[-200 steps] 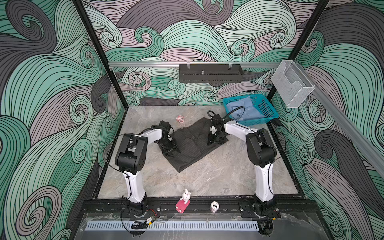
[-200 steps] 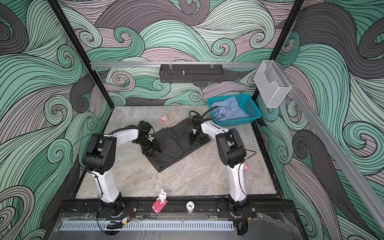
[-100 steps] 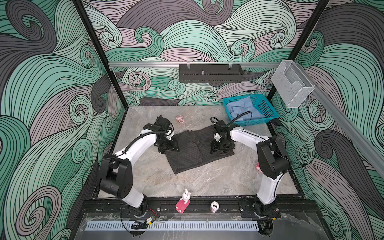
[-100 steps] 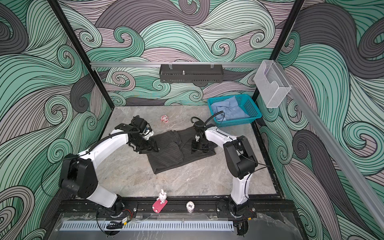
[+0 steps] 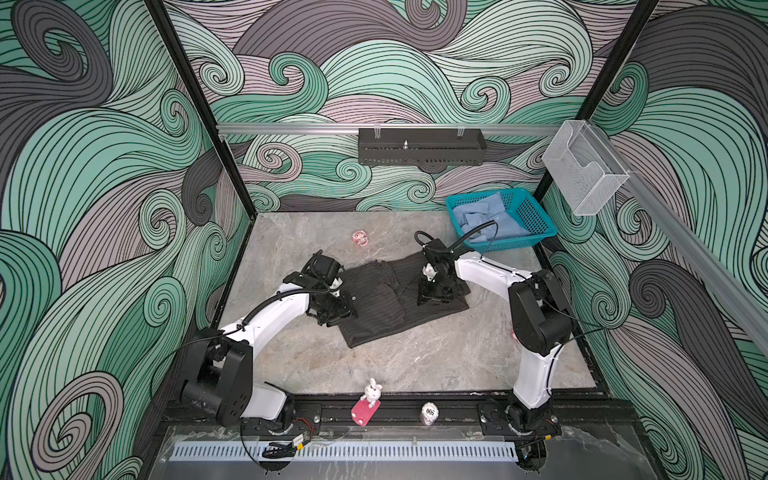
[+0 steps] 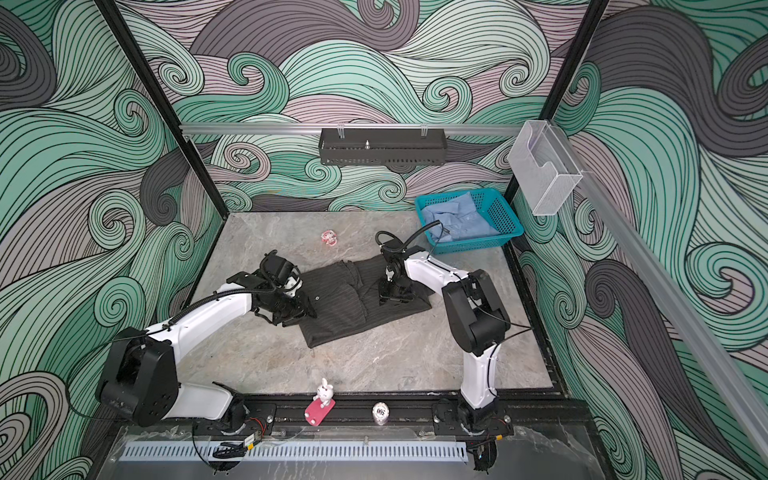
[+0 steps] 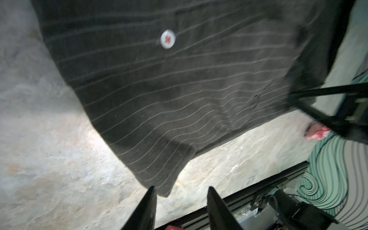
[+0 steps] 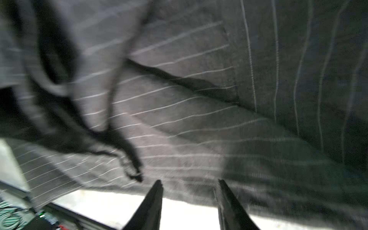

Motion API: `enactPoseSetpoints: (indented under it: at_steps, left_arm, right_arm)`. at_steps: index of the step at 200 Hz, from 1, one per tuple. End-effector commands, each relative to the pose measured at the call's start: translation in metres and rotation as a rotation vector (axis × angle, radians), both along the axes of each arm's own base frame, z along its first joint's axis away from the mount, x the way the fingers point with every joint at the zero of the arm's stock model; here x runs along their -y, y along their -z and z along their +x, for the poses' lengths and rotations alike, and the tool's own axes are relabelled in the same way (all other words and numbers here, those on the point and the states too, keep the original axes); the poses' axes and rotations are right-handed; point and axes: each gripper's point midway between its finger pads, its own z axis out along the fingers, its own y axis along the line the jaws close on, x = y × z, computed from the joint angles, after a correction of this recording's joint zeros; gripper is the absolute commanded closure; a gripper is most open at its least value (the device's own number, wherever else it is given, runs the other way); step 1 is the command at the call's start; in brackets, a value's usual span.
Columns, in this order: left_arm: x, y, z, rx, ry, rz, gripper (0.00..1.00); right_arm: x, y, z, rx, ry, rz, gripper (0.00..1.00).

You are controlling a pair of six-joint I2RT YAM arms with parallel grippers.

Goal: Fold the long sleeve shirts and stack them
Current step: 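Smooth the folded shirt flat with both grippers pressing its sides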

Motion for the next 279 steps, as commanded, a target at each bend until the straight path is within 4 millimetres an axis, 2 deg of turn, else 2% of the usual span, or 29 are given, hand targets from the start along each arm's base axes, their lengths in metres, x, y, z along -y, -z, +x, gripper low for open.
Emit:
enactPoseSetpoints:
  at_steps: [1,16,34,61,89,114,126,145,168,188,208,220,233,246,264,279]
  left_arm:
    - [0.024,-0.01,0.02,0.024,-0.024,-0.077,0.59]
    - [0.035,0.006,0.022,-0.014,-0.016,-0.076,0.62]
    - [0.044,0.027,0.02,-0.061,-0.013,-0.091,0.66]
    - [0.041,0.051,0.0,-0.146,0.004,-0.064,0.74]
    - [0.013,0.063,-0.037,-0.216,0.038,0.038,0.75]
    - [-0.02,0.085,-0.075,-0.331,0.039,0.156,0.75]
    - [-0.035,0.097,-0.083,-0.367,-0.001,0.176,0.75]
    - [-0.054,0.104,-0.083,-0.383,-0.053,0.215,0.75]
    - [-0.063,0.1,-0.074,-0.377,-0.079,0.221,0.75]
    - [-0.063,0.086,-0.066,-0.342,-0.076,0.202,0.73]
    - [-0.051,0.057,-0.055,-0.266,-0.063,0.121,0.63]
    - [-0.046,0.029,-0.046,-0.178,-0.065,0.077,0.56]
    - [-0.048,0.007,-0.037,-0.098,-0.082,0.076,0.49]
    - [-0.053,-0.007,-0.023,-0.022,-0.105,0.087,0.46]
    - [-0.057,-0.009,-0.003,0.042,-0.128,0.085,0.43]
    - [-0.058,0.002,0.011,0.005,-0.132,0.075,0.43]
  right_arm:
    - [0.014,0.028,-0.01,-0.066,0.005,-0.063,0.62]
    - [0.015,0.035,-0.013,-0.084,0.01,-0.066,0.67]
    - [0.016,0.035,-0.013,-0.083,0.018,-0.062,0.68]
    - [0.019,0.037,-0.013,-0.099,0.031,-0.051,0.68]
    - [0.021,0.037,-0.013,-0.111,0.041,-0.042,0.68]
    - [0.021,0.035,-0.013,-0.114,0.042,-0.04,0.68]
    - [0.022,0.034,-0.015,-0.114,0.041,-0.039,0.68]
    - [0.024,0.034,-0.015,-0.114,0.045,-0.042,0.68]
    - [0.024,0.034,-0.017,-0.12,0.042,-0.041,0.68]
    - [0.024,0.031,-0.017,-0.111,0.04,-0.04,0.68]
    - [0.023,0.028,-0.017,-0.106,0.038,-0.033,0.68]
    - [0.023,0.026,-0.016,-0.104,0.038,-0.029,0.68]
    - [0.022,0.024,-0.016,-0.101,0.038,-0.022,0.68]
    - [0.021,0.022,-0.016,-0.097,0.036,-0.016,0.68]
    - [0.017,0.014,-0.014,-0.077,0.033,0.002,0.68]
    - [0.014,0.004,-0.011,-0.054,0.03,0.021,0.67]
